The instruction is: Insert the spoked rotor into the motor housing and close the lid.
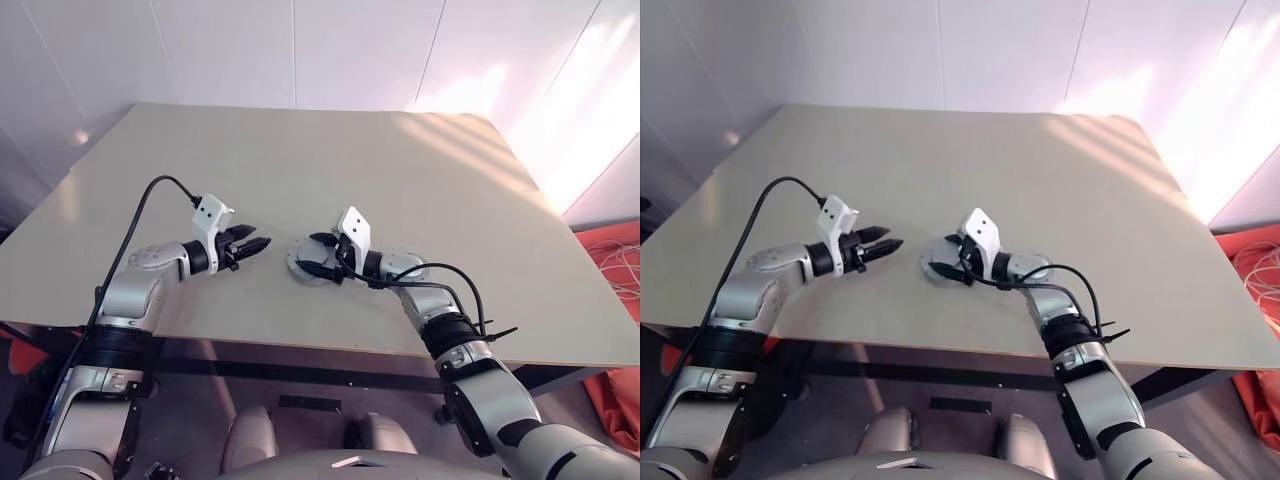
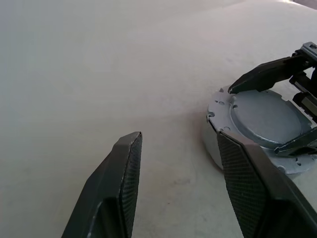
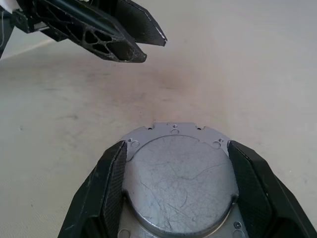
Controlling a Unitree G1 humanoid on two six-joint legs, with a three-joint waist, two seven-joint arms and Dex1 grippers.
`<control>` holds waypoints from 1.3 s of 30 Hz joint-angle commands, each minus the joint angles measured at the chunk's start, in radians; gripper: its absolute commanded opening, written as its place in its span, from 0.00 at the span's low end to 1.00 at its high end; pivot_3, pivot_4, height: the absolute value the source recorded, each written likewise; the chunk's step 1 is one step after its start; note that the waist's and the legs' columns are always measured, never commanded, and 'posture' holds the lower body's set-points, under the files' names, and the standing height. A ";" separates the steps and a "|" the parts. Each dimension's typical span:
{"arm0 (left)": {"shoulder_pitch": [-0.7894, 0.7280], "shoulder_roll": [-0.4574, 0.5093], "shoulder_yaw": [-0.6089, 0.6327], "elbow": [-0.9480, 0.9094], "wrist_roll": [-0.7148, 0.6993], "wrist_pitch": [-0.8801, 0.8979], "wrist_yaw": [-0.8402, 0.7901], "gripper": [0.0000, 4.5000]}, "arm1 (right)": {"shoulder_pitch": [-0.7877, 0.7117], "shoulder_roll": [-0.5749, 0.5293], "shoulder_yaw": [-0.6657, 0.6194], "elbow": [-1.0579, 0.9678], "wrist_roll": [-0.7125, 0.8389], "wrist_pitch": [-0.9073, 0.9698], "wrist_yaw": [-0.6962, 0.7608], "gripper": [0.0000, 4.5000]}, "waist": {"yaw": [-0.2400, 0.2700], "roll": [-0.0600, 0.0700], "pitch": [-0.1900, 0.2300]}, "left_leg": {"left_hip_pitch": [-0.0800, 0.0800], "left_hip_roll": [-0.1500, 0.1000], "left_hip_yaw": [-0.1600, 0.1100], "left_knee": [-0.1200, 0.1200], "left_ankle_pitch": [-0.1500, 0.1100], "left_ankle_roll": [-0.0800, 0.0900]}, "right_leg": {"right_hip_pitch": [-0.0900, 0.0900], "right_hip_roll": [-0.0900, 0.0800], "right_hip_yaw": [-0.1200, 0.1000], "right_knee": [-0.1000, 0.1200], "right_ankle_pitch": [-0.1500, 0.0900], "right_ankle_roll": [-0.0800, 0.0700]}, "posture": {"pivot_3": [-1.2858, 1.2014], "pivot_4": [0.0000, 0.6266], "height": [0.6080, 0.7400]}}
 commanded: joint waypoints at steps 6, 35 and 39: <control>-0.062 -0.040 0.055 -0.038 -0.067 0.095 0.050 0.57 | 0.019 -0.024 0.035 0.101 -0.061 -0.021 -0.021 0.69 | -0.001 0.000 0.000 | 0.013 0.000 -0.001 -0.001 0.000 0.000 | 0.011 -0.001 0.001 -0.001 -0.004 0.007 | 0.52 0.00 1.00; -0.124 -0.241 0.120 0.090 -0.258 0.444 0.140 0.00 | 0.020 -0.048 0.065 0.066 -0.067 0.009 0.002 0.69 | -0.004 0.002 -0.002 | 0.014 -0.001 0.001 -0.016 0.000 0.000 | 0.012 -0.001 0.001 -0.014 -0.004 0.006 | 0.52 0.00 1.00; -0.137 -0.242 0.061 0.111 -0.207 0.486 0.188 0.00 | 0.018 -0.049 0.066 0.060 -0.066 0.010 0.000 0.69 | -0.003 0.002 -0.002 | 0.014 -0.001 0.001 -0.017 0.000 0.000 | 0.012 -0.001 0.001 -0.014 -0.004 0.007 | 0.52 0.00 1.00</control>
